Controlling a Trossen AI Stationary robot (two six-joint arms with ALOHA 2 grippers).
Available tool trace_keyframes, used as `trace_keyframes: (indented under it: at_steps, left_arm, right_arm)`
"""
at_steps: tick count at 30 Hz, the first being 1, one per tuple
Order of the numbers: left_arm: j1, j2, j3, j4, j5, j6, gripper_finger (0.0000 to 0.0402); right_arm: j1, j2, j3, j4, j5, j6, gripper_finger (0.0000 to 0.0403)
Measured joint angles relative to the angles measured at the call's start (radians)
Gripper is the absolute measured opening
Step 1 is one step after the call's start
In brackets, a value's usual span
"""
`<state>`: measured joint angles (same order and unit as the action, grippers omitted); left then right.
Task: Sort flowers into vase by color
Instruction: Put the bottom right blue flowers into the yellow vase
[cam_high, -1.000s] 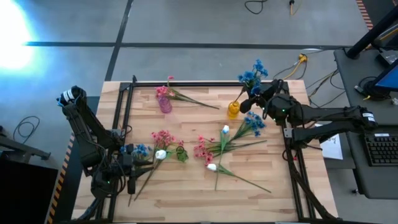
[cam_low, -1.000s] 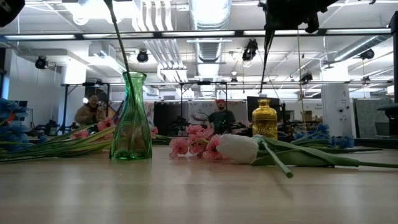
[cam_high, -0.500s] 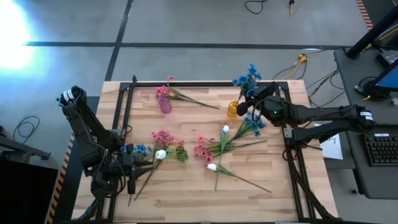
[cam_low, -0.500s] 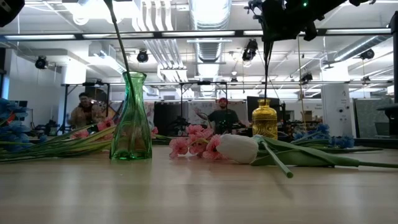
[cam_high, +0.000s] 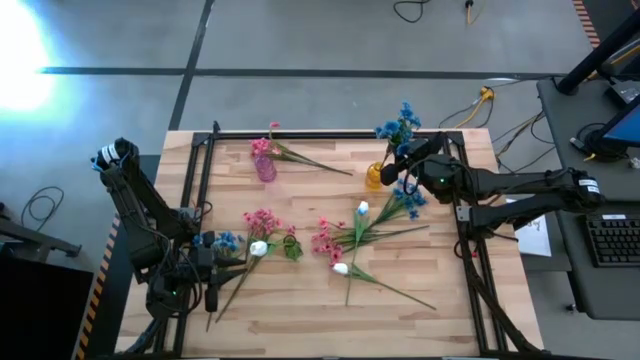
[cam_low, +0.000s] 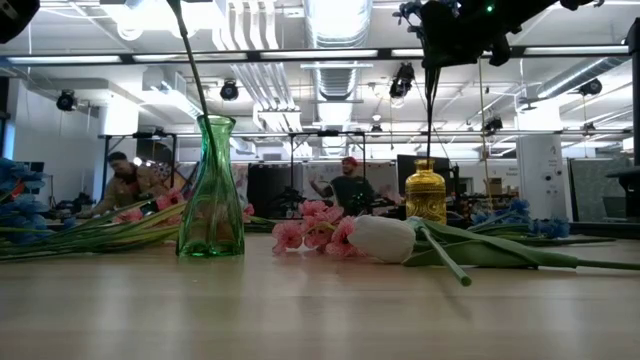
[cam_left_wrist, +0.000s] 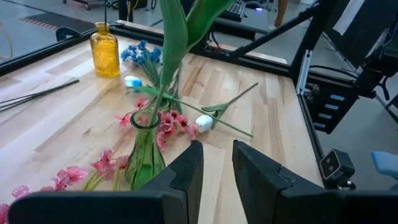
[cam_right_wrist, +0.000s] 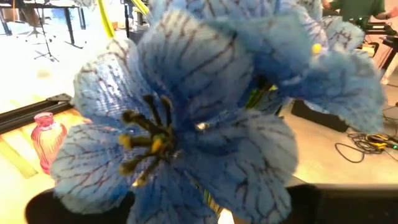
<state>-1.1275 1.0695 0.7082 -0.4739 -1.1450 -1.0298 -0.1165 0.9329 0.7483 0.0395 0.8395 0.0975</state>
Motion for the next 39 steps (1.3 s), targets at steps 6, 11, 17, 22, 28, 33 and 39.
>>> trace_keyframes:
  at_steps: [6,11,17,22,28,33,39]
  left_arm:
    - [0.000,0.000,0.000,0.001,0.000,0.000,0.0074]
    - [0.000,0.000,0.000,0.001,0.001,0.000,0.0074]
    - [0.000,0.000,0.000,0.002,0.002,0.000,0.0074]
    - [0.000,0.000,0.000,0.002,0.002,0.000,0.0074]
    - [0.000,0.000,0.000,0.006,0.005,-0.011,0.0074]
    - [0.000,0.000,0.000,0.025,0.048,-0.024,0.0074]
    - [0.000,0.000,0.000,0.025,0.077,-0.050,0.0074]
  right_arm:
    - [0.000,0.014,0.000,-0.006,0.001,0.023,0.0038]
    - [0.000,0.048,0.000,-0.007,0.001,0.036,0.0038]
    - [0.000,0.072,0.000,-0.006,0.000,0.040,0.0038]
    - [0.000,0.071,0.000,-0.007,0.000,0.050,0.0050]
    - [0.000,0.071,0.000,-0.013,-0.001,0.071,0.0113]
    - [0.000,0.071,0.000,-0.069,-0.001,0.119,0.0173]
    - [0.001,0.070,0.000,-0.114,-0.007,0.142,0.0228]
